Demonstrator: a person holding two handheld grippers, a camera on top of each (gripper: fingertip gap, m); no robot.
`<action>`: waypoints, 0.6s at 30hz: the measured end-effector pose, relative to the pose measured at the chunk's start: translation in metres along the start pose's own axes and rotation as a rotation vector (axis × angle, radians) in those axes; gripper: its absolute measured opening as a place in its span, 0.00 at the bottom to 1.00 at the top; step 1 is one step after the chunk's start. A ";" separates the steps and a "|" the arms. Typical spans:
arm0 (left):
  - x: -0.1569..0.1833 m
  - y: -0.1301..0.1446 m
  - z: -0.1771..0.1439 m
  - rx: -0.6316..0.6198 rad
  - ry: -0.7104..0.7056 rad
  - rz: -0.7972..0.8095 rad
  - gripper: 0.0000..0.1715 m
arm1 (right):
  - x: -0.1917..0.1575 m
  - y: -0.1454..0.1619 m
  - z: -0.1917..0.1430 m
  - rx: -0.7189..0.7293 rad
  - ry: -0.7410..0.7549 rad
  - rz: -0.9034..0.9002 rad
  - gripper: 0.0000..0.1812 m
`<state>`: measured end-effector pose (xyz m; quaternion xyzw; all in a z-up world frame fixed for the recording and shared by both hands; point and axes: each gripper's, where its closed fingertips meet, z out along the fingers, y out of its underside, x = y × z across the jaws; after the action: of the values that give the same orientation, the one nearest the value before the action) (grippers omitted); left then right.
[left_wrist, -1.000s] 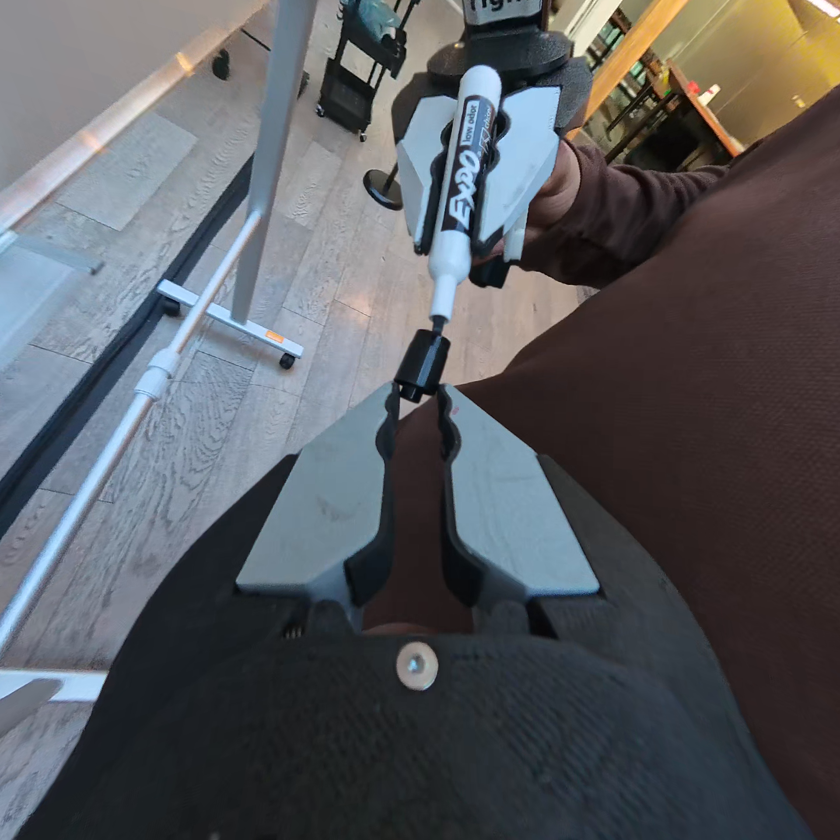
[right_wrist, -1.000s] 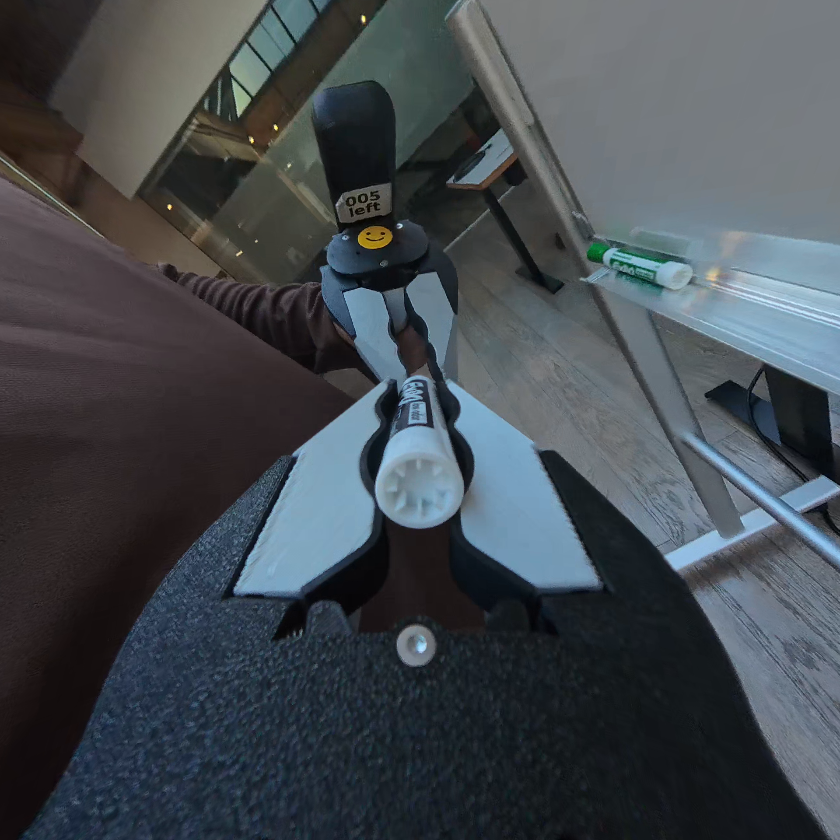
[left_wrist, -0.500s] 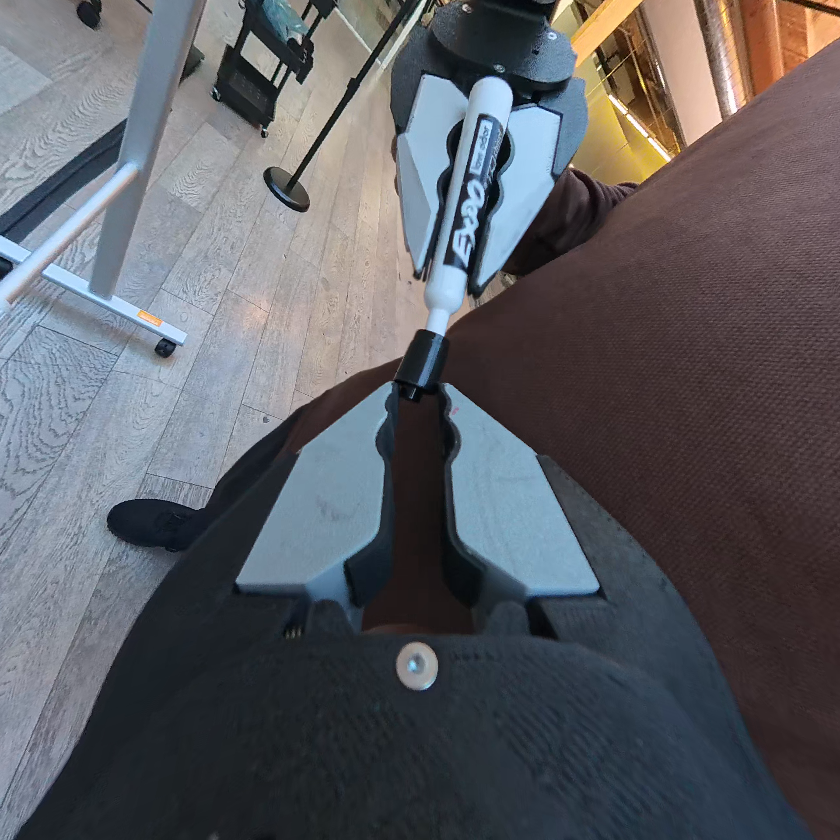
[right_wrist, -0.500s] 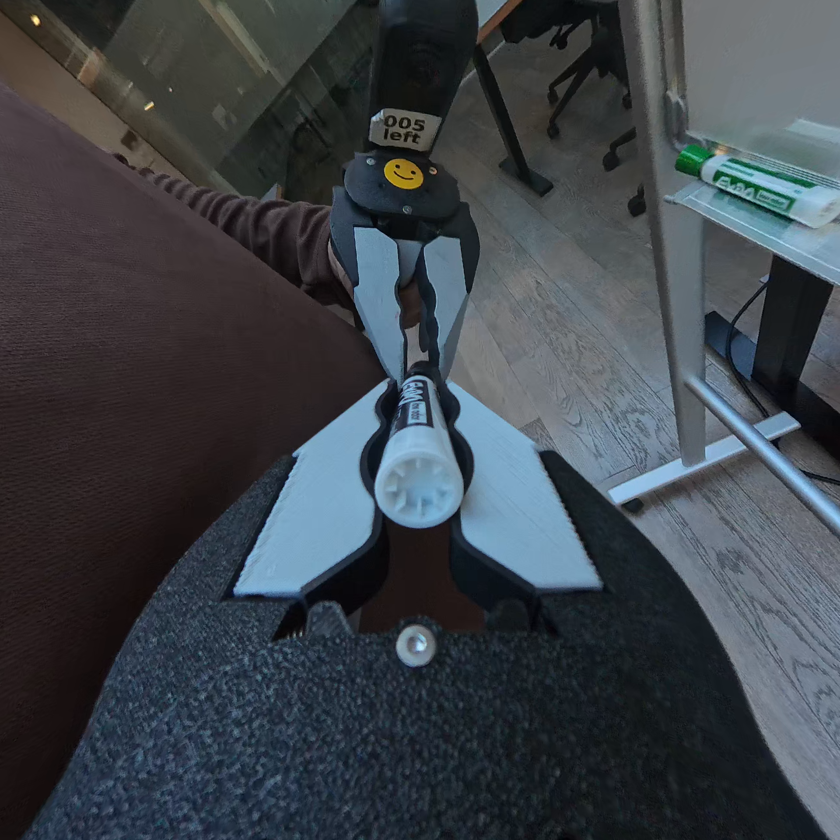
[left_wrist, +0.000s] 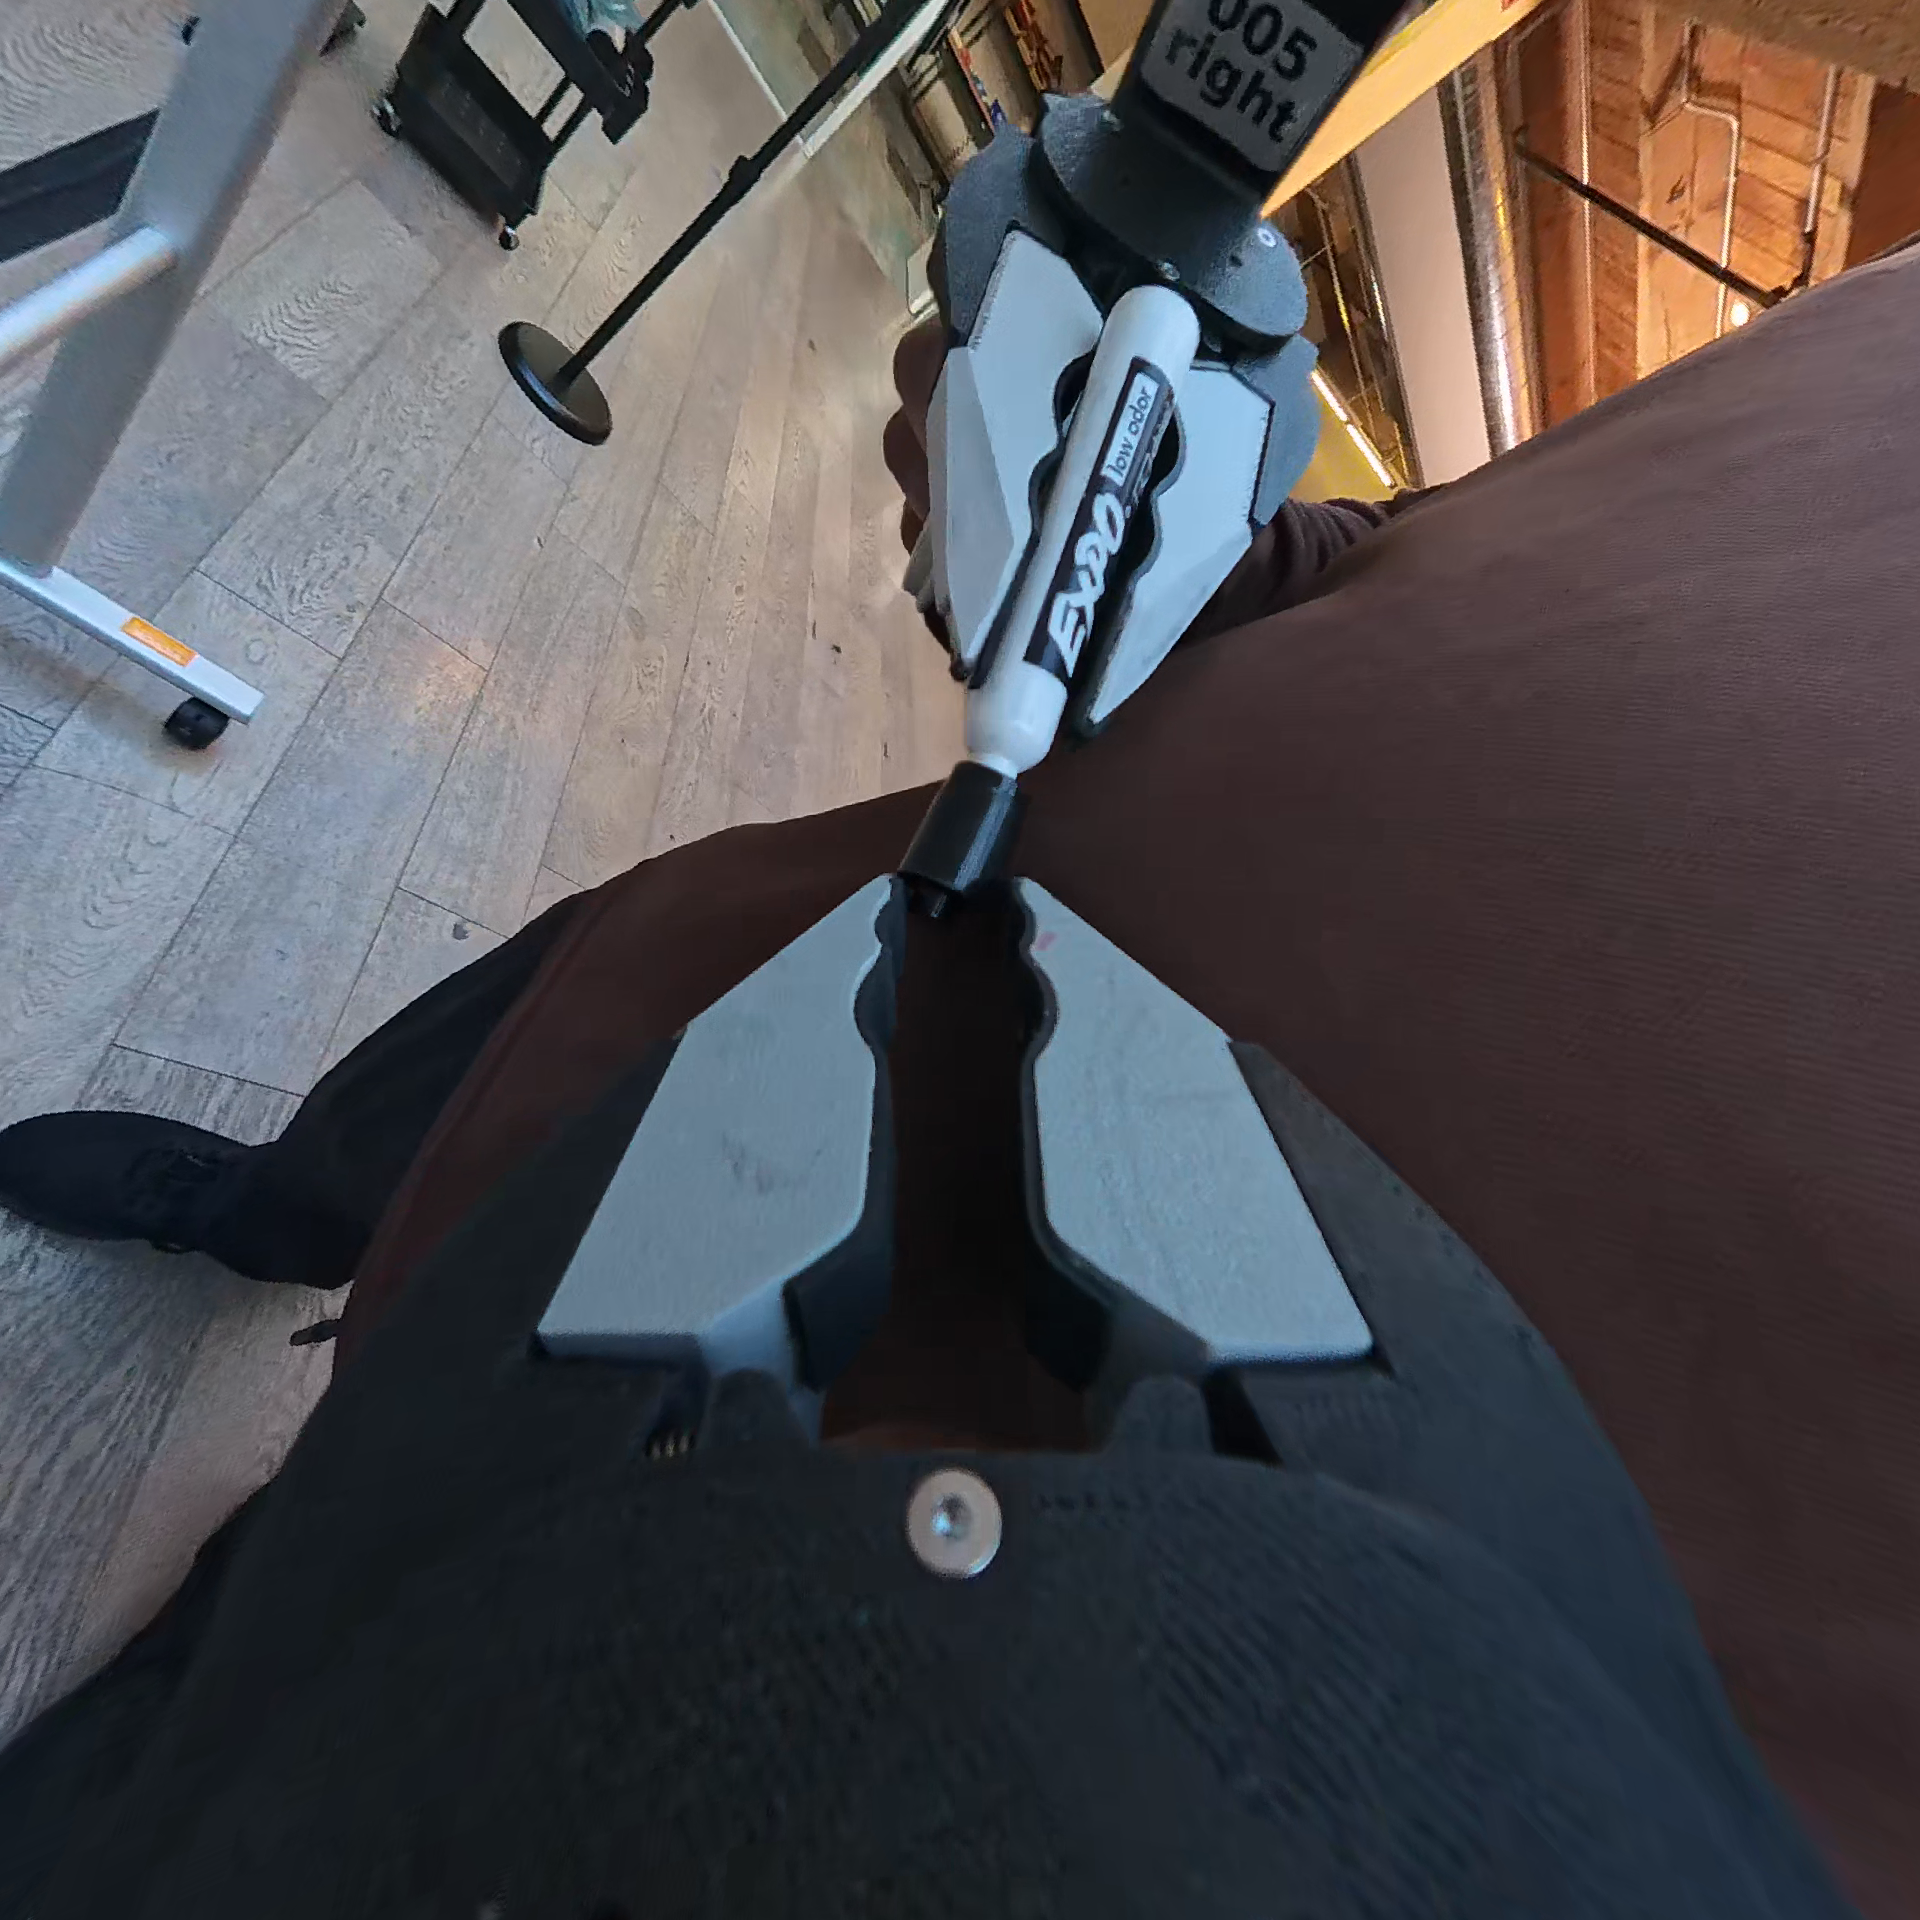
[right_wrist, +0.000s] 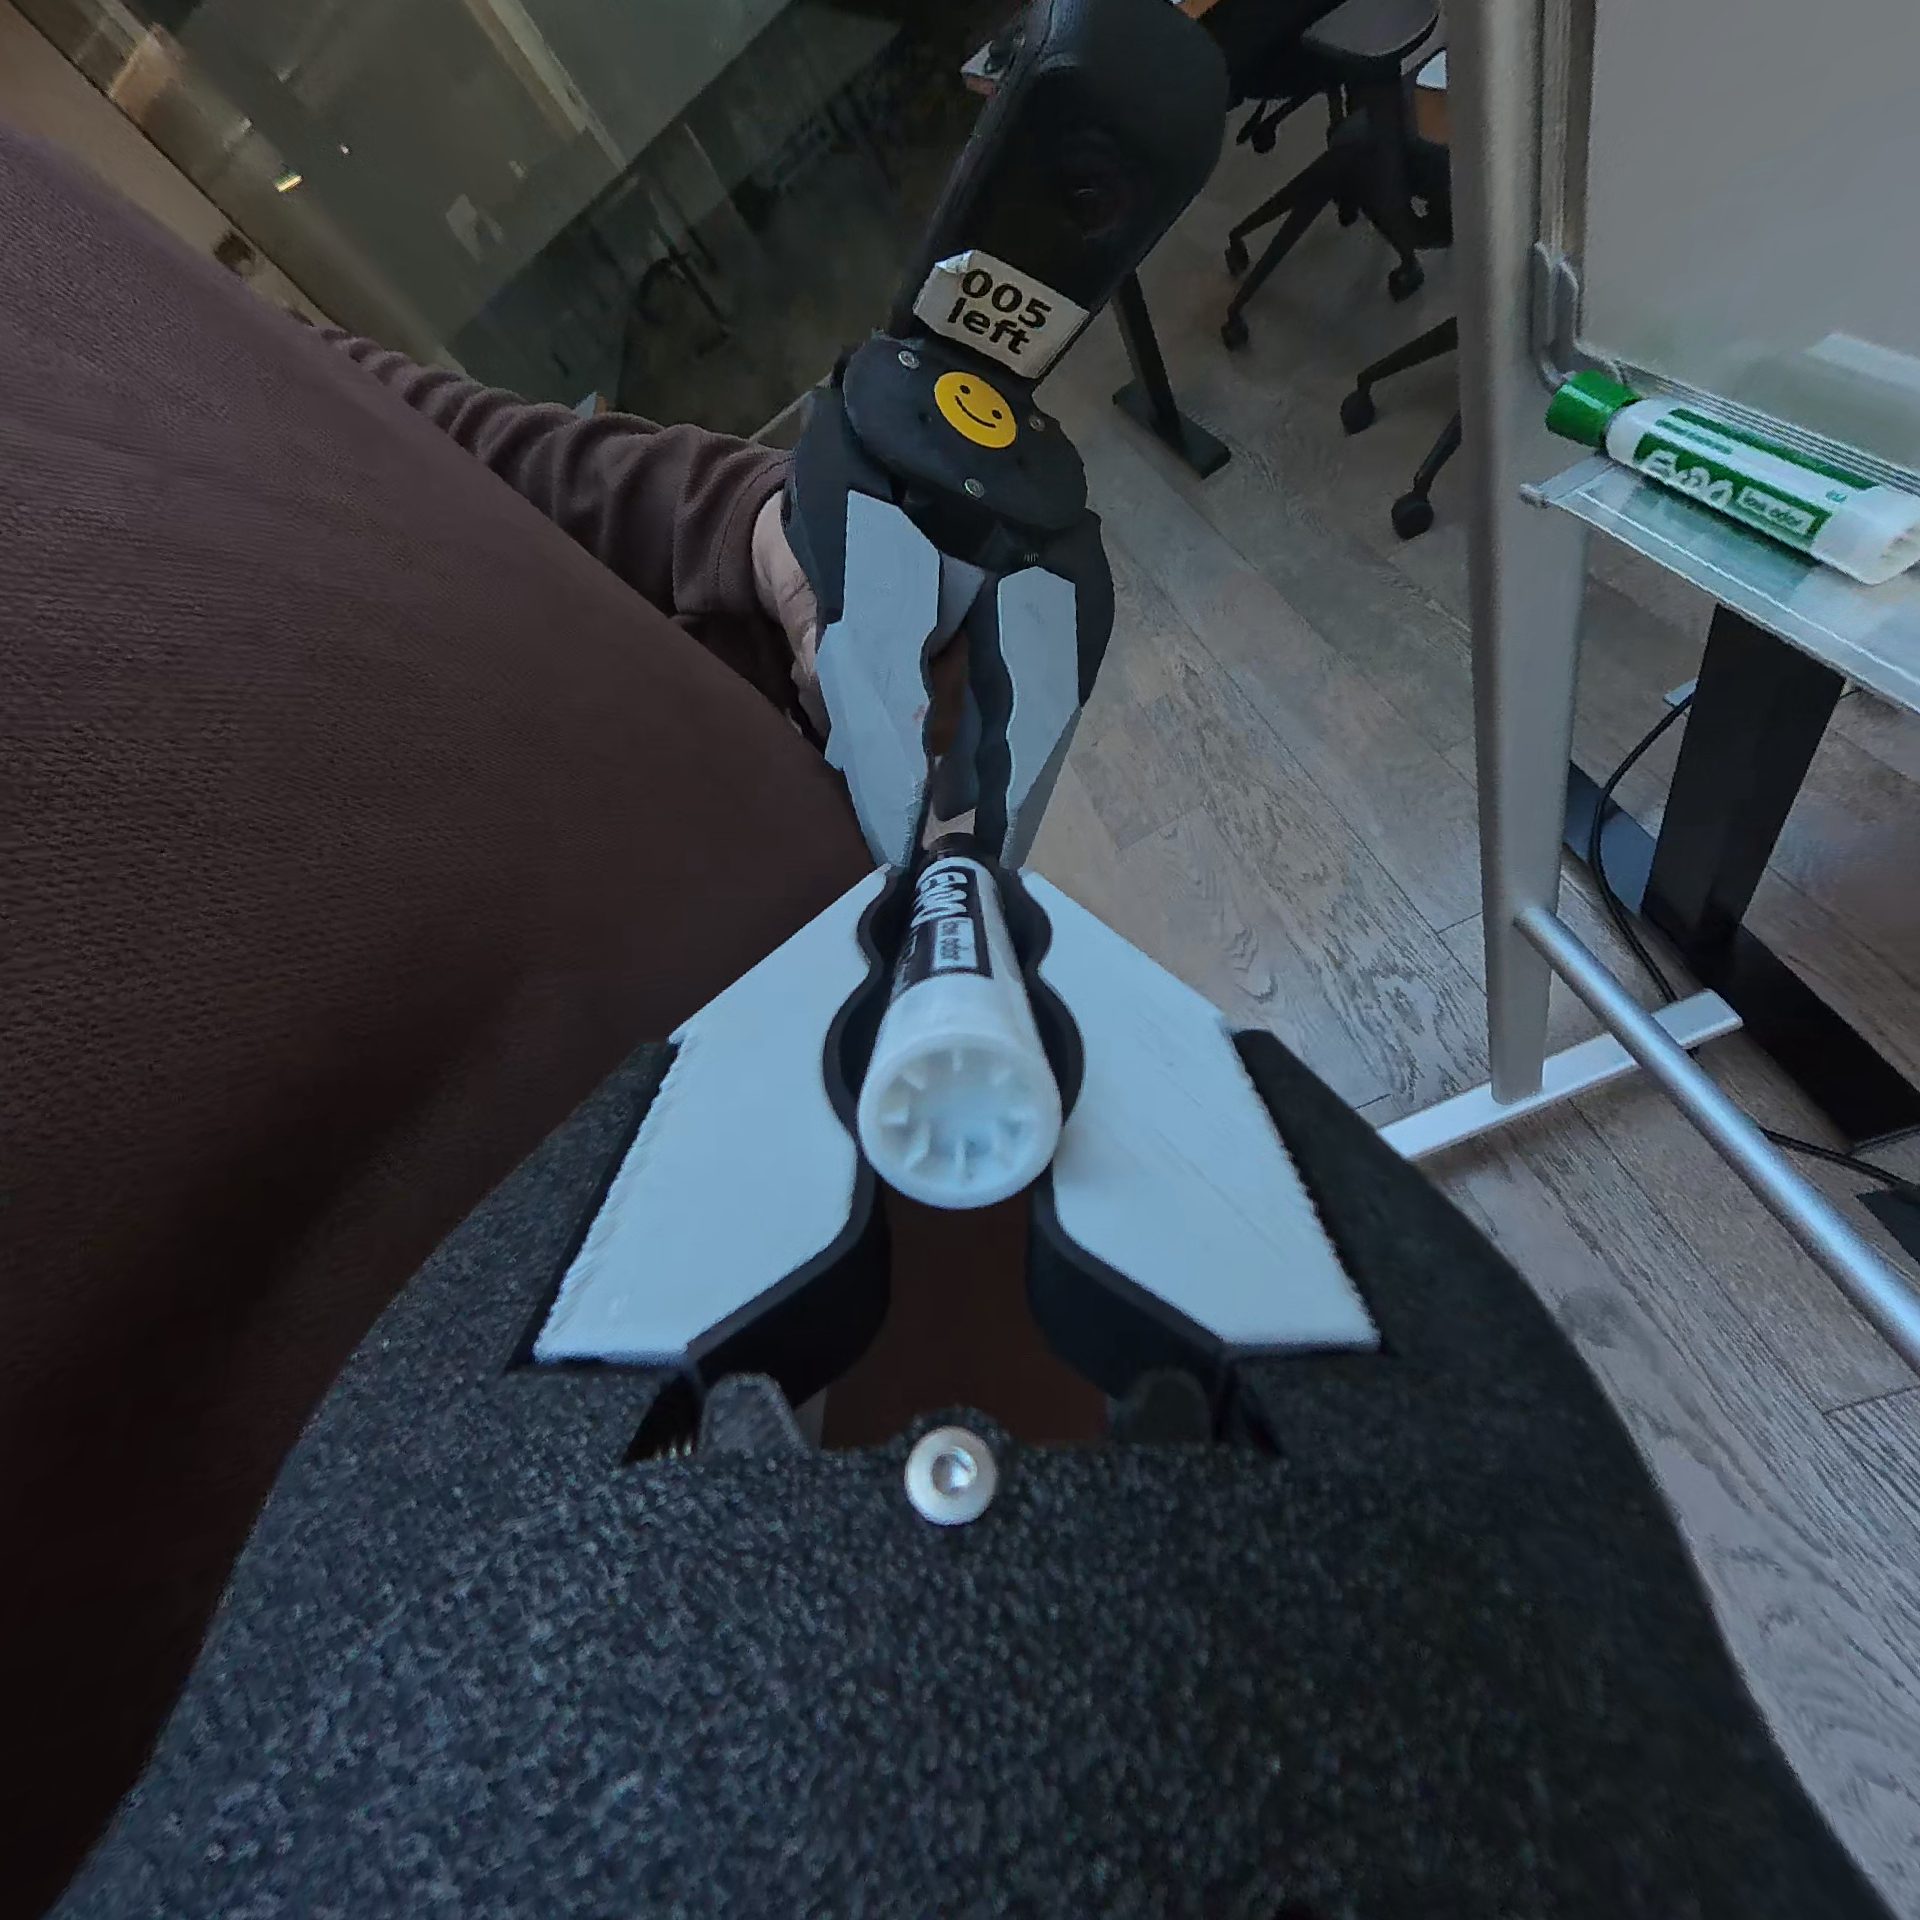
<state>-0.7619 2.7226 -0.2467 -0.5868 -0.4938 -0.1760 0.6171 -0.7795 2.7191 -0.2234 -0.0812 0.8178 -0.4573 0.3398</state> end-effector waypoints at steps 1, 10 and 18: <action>-0.001 0.000 0.000 -0.002 0.000 -0.005 0.08 | 0.000 0.000 0.000 -0.001 0.012 -0.029 0.10; -0.010 0.012 0.004 -0.175 -0.138 0.033 0.08 | -0.001 0.012 0.005 -0.138 0.071 -0.212 0.10; -0.018 0.022 0.005 -0.129 -0.130 -0.139 0.08 | 0.008 0.026 0.013 -0.084 0.022 -0.020 0.10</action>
<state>-0.7546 2.7258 -0.2748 -0.5997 -0.5601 -0.2112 0.5311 -0.7723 2.7213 -0.2528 -0.0982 0.8391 -0.4269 0.3224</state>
